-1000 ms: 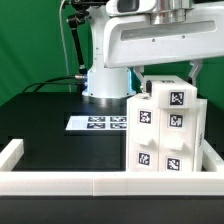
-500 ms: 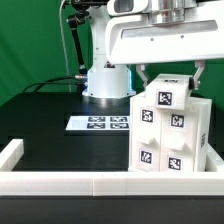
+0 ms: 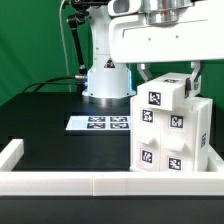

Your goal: Assemble cabinet

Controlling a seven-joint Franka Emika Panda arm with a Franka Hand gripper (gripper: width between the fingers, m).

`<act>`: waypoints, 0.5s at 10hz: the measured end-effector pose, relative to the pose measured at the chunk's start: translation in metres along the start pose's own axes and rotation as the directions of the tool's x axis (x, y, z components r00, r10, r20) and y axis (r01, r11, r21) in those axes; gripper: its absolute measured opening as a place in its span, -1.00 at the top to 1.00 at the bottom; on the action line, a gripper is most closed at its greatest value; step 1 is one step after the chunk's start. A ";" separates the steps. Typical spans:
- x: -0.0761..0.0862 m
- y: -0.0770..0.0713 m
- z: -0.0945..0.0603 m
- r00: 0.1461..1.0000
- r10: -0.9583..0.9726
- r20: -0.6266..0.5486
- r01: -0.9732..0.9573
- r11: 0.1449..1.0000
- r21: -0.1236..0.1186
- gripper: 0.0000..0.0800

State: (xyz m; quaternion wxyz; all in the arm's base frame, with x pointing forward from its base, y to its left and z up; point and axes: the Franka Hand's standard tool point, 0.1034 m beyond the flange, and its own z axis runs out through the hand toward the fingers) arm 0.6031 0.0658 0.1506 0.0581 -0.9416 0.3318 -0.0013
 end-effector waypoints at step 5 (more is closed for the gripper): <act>-0.002 -0.002 0.000 0.953 0.303 0.019 -0.303 0.953 0.015 -0.39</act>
Offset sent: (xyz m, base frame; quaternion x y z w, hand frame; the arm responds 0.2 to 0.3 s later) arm 0.0000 0.0000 0.0000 0.0000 0.0000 0.1938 0.9810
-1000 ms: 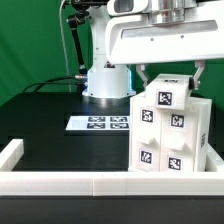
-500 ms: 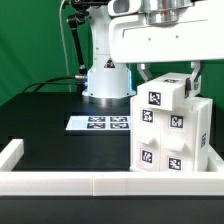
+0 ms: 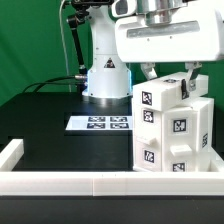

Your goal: Assemble cabinet

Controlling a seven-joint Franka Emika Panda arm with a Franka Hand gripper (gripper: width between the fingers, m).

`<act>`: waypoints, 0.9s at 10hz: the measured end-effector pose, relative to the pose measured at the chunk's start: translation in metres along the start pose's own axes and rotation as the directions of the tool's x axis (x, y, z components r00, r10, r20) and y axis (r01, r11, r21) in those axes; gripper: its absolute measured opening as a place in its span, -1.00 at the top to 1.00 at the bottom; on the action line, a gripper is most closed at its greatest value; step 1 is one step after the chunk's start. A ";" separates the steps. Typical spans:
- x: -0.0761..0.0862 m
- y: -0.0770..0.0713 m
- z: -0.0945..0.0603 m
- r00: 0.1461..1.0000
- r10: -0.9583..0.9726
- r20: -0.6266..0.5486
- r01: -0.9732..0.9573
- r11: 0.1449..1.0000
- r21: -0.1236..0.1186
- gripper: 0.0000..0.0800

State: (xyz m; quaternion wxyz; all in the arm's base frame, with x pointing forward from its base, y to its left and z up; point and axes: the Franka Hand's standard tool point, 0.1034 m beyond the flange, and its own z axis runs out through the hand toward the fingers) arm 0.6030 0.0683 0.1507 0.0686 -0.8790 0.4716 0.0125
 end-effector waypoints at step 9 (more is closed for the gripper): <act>-0.003 -0.002 -0.001 0.691 0.721 0.042 -0.722 0.690 0.045 -0.40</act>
Offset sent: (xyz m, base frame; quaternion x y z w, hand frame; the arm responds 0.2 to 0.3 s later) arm -0.0150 -0.0051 -0.0040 0.0058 0.0319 0.2697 0.9624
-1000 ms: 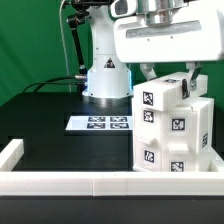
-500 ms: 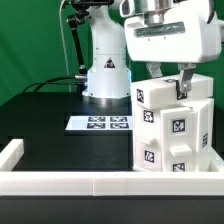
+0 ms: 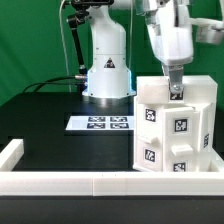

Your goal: Assemble cabinet

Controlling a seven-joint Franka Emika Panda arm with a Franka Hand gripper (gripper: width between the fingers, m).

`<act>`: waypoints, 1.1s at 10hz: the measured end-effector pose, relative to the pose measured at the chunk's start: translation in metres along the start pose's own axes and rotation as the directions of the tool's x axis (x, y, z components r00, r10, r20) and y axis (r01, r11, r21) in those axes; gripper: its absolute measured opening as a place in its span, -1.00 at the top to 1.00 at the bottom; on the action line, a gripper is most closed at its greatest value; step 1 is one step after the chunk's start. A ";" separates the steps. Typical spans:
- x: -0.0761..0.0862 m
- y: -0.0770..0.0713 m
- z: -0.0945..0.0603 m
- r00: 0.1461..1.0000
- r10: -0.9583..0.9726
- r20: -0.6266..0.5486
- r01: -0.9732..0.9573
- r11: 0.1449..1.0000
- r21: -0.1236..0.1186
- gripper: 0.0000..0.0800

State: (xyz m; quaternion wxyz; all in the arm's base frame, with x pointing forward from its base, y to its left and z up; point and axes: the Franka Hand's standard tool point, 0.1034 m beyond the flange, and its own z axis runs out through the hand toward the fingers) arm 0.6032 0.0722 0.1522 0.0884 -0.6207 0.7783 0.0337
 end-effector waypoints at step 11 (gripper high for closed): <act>-0.007 -0.004 -0.002 0.967 0.248 0.050 -0.249 0.969 0.008 -0.40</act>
Offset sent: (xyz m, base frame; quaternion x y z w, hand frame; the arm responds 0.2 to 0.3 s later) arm -0.0012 -0.0011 0.0007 -0.0037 0.0046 0.2200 0.9755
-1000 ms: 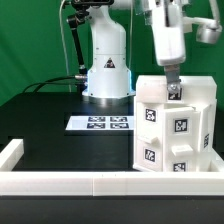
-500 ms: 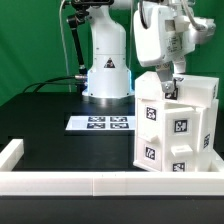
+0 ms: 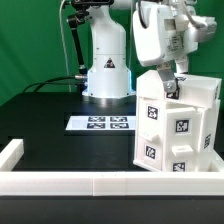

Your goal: Assemble cabinet

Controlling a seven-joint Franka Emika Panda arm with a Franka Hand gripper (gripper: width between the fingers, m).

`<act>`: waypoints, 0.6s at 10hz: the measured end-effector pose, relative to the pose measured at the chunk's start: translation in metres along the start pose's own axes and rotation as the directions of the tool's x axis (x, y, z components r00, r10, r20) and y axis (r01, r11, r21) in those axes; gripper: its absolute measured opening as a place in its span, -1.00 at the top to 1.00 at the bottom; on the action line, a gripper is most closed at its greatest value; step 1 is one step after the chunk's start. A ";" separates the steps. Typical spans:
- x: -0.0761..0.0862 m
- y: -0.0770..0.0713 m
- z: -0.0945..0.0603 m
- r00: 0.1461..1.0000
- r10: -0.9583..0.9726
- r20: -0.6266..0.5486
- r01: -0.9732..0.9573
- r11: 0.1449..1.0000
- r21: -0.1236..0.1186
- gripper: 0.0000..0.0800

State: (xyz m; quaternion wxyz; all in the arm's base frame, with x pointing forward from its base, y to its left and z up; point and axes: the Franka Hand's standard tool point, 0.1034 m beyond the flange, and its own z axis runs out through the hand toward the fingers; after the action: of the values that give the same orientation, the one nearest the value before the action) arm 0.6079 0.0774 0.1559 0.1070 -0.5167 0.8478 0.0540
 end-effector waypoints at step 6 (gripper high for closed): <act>-0.011 -0.003 -0.021 0.997 -0.036 0.068 0.035 0.999 0.020 -1.00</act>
Offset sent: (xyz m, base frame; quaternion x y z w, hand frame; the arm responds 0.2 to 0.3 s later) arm -0.0043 0.0028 0.0241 0.0078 -0.0527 0.0316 0.9981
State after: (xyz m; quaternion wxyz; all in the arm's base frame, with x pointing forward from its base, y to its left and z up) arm 0.6130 0.0812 0.1790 0.1419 -0.5285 0.8347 0.0617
